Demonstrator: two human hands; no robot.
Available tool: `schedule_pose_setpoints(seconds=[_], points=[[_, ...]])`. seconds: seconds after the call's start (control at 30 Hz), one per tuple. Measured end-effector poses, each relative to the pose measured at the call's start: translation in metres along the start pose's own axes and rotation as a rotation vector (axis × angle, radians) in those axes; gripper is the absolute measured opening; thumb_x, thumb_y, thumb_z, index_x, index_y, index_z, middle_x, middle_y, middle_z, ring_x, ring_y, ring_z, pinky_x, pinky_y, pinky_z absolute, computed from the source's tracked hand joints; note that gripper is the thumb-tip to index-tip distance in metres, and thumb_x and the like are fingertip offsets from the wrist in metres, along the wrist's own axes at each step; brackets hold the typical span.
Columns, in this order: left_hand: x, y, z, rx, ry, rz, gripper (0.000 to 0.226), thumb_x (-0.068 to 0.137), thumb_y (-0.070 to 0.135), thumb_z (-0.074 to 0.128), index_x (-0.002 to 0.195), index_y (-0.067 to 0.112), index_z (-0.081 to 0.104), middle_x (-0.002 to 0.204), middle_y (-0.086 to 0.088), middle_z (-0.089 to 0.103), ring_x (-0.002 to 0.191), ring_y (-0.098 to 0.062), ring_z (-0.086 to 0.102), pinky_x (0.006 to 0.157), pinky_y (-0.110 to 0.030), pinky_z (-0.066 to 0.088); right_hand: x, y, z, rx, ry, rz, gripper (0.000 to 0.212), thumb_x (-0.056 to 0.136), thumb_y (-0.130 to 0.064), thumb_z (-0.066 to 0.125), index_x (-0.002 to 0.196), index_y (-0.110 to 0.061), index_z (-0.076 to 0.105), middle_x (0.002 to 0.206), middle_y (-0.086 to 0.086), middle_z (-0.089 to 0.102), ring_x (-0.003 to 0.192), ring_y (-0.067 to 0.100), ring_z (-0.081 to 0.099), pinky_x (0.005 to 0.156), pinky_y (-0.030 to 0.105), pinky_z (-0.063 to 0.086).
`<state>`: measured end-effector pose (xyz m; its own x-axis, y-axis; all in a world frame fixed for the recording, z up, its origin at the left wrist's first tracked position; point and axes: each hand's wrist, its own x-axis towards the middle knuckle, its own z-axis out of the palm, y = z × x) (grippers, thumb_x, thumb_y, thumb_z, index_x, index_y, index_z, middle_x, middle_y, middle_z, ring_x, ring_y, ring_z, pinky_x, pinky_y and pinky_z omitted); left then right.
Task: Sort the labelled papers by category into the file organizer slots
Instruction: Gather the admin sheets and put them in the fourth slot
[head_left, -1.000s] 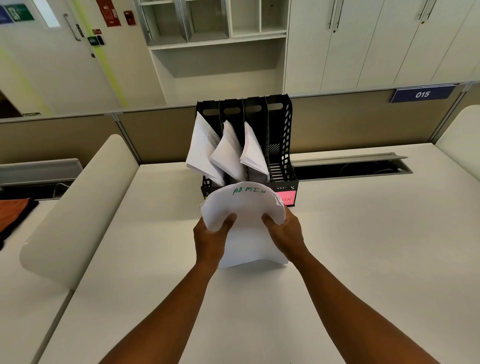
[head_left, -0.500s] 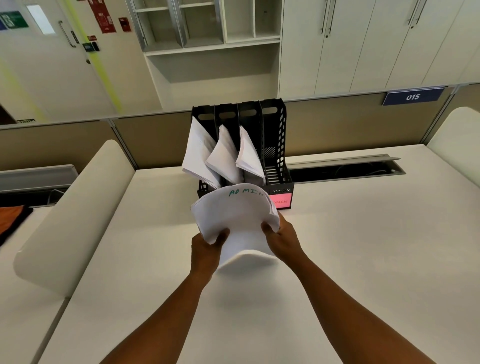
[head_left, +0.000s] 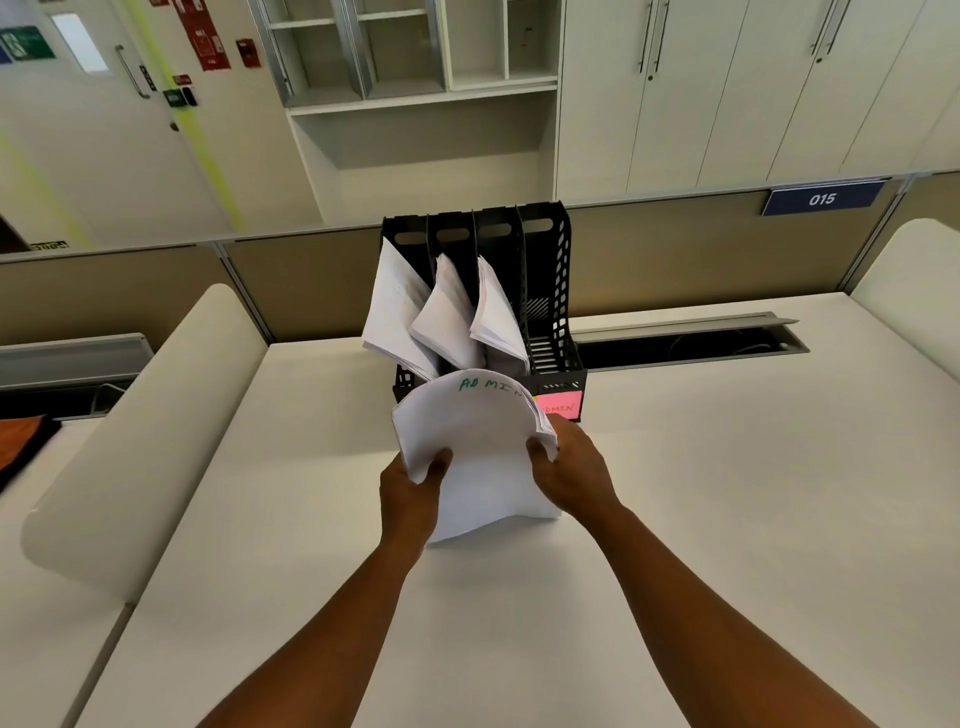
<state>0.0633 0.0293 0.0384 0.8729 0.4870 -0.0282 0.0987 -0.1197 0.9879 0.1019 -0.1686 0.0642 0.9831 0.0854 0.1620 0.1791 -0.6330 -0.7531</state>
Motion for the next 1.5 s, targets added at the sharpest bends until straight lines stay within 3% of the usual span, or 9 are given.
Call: schedule_pose_setpoints(seconds=[0.13, 0.37, 0.47, 0.57, 0.83, 1.0, 1.17, 1.33, 1.5], points=[[0.006, 0.001, -0.002, -0.007, 0.042, 0.015, 0.033, 0.083, 0.033, 0.073, 0.108, 0.014, 0.065, 0.095, 0.003, 0.07, 0.085, -0.013, 0.066, 0.063, -0.011, 0.05, 0.013, -0.008, -0.013, -0.122, 0.04, -0.056, 0.017, 0.091, -0.022, 0.057, 0.102, -0.011, 0.063, 0.098, 0.007, 0.065, 0.087, 0.027, 0.06, 0.066, 0.026, 0.039], [0.014, 0.006, 0.001, 0.029, 0.076, 0.081, 0.041, 0.084, 0.042, 0.069, 0.115, 0.017, 0.061, 0.107, 0.0, 0.069, 0.098, -0.016, 0.064, 0.087, -0.032, 0.055, 0.031, -0.02, -0.032, -0.027, 0.13, -0.025, 0.013, 0.087, -0.017, 0.064, 0.084, -0.005, 0.068, 0.078, 0.011, 0.066, 0.067, 0.023, 0.057, 0.05, 0.019, 0.036], [0.014, 0.003, 0.001, 0.093, 0.079, 0.078, 0.042, 0.085, 0.047, 0.065, 0.114, 0.017, 0.055, 0.109, -0.001, 0.064, 0.1, -0.018, 0.06, 0.083, -0.025, 0.051, 0.038, -0.021, -0.042, 0.12, 0.166, 0.064, 0.012, 0.085, -0.016, 0.064, 0.084, -0.005, 0.066, 0.08, 0.011, 0.068, 0.069, 0.028, 0.067, 0.062, 0.038, 0.057], [0.014, -0.005, 0.002, 0.156, 0.031, 0.043, 0.054, 0.082, 0.05, 0.067, 0.124, 0.022, 0.05, 0.116, 0.006, 0.063, 0.108, -0.015, 0.059, 0.089, -0.028, 0.048, 0.045, -0.025, -0.054, 0.31, 0.278, 0.152, 0.015, 0.084, -0.017, 0.065, 0.083, -0.002, 0.064, 0.08, 0.016, 0.068, 0.069, 0.034, 0.069, 0.064, 0.052, 0.058], [0.018, -0.027, 0.014, 0.339, -0.167, -0.014, 0.057, 0.085, 0.028, 0.07, 0.136, 0.021, 0.046, 0.139, 0.003, 0.051, 0.13, -0.012, 0.046, 0.104, -0.029, 0.037, 0.07, -0.047, -0.084, 0.461, 0.606, 0.234, 0.027, 0.083, -0.017, 0.061, 0.06, -0.005, 0.053, 0.069, 0.016, 0.064, 0.069, 0.037, 0.067, 0.067, 0.052, 0.056], [0.024, -0.035, 0.02, 0.531, -0.303, 0.002, 0.052, 0.084, 0.03, 0.069, 0.132, 0.027, 0.049, 0.139, 0.004, 0.05, 0.129, -0.015, 0.045, 0.1, -0.026, 0.037, 0.088, -0.051, -0.092, 0.246, 0.743, 0.165, 0.027, 0.084, -0.009, 0.051, 0.059, -0.001, 0.044, 0.076, 0.019, 0.059, 0.065, 0.029, 0.054, 0.06, 0.031, 0.042], [0.029, -0.049, 0.027, 0.708, -0.416, -0.007, 0.057, 0.084, 0.034, 0.068, 0.136, 0.028, 0.045, 0.143, 0.006, 0.045, 0.132, -0.016, 0.041, 0.106, -0.03, 0.037, 0.103, -0.056, -0.099, 0.01, 0.846, 0.097, 0.018, 0.083, -0.005, 0.049, 0.084, -0.003, 0.067, 0.078, 0.008, 0.041, 0.066, 0.019, 0.038, 0.055, 0.018, 0.024], [0.034, -0.063, 0.041, 0.89, -0.504, -0.036, 0.074, 0.087, 0.044, 0.062, 0.149, 0.024, 0.027, 0.159, 0.0, 0.021, 0.147, -0.019, 0.017, 0.118, -0.042, 0.021, 0.121, -0.058, -0.096, -0.08, 0.829, 0.043, 0.023, 0.085, -0.008, 0.051, 0.098, -0.008, 0.07, 0.085, 0.014, 0.049, 0.069, 0.014, 0.039, 0.059, 0.021, 0.032], [0.04, -0.075, 0.051, 1.058, -0.566, -0.021, 0.084, 0.09, 0.052, 0.053, 0.153, 0.021, 0.008, 0.162, -0.004, 0.0, 0.15, -0.022, -0.001, 0.12, -0.046, 0.008, 0.137, -0.055, -0.089, -0.06, 0.793, 0.066, 0.03, 0.086, -0.005, 0.051, 0.107, -0.012, 0.071, 0.086, 0.01, 0.046, 0.07, 0.013, 0.039, 0.061, 0.019, 0.029]])
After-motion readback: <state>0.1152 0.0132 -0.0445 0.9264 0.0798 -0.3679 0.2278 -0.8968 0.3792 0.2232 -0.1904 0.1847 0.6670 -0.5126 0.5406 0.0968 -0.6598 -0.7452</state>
